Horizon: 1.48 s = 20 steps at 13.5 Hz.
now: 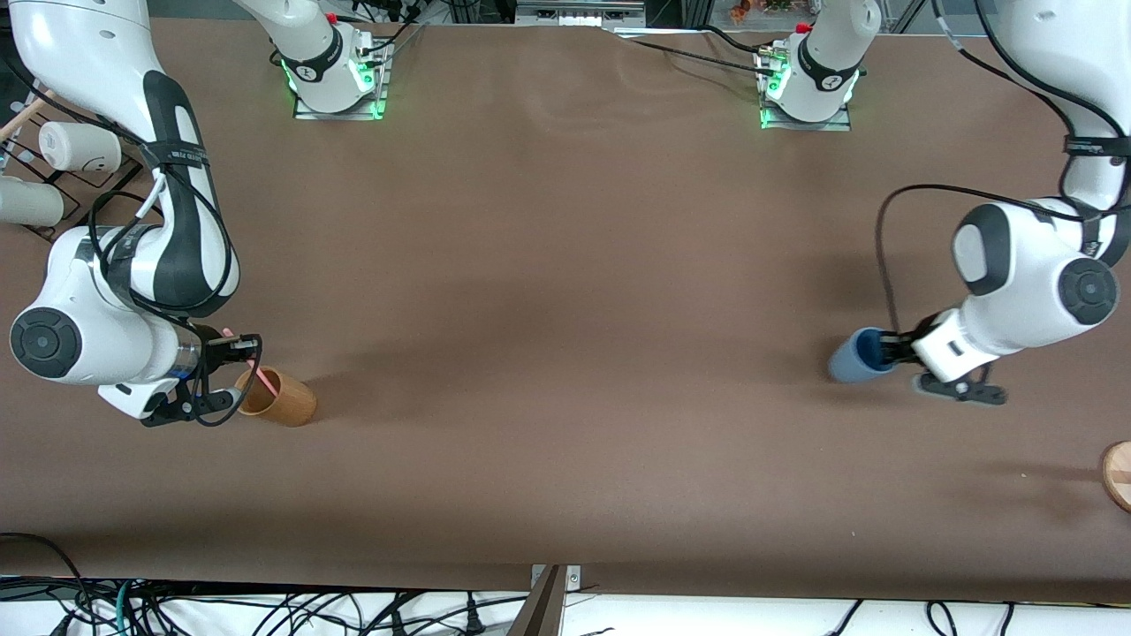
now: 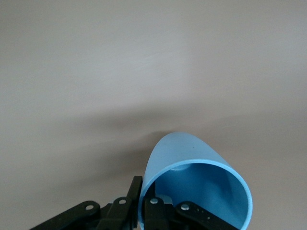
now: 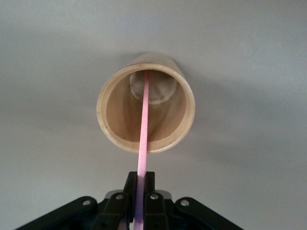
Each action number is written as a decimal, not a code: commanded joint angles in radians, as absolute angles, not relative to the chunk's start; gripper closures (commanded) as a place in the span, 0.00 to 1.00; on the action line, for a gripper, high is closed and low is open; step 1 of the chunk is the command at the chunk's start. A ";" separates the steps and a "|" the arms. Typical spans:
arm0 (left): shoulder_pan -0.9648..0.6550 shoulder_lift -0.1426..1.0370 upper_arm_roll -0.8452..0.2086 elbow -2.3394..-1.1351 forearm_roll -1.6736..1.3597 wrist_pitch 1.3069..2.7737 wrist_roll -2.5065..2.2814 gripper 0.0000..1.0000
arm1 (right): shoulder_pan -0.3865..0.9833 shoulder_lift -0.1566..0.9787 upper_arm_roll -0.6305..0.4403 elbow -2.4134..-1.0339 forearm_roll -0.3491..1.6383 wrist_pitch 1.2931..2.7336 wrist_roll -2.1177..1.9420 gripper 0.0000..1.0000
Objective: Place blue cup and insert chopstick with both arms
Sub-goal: 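Grasp the blue cup with the left gripper while the right gripper pulls the chopstick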
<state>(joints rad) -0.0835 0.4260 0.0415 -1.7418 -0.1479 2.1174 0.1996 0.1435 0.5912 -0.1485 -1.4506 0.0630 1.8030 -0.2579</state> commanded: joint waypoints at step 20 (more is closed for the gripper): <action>-0.752 0.782 0.057 -1.322 -0.198 2.065 -0.692 0.31 | 0.221 0.532 -0.088 -1.025 0.054 1.198 -0.079 1.00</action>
<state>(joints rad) -0.7427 0.7716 0.0414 -1.3562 -0.1669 2.0790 -0.6873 0.2017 0.5200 -0.1079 -1.0505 0.0605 1.2064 -0.1538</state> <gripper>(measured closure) 0.740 0.907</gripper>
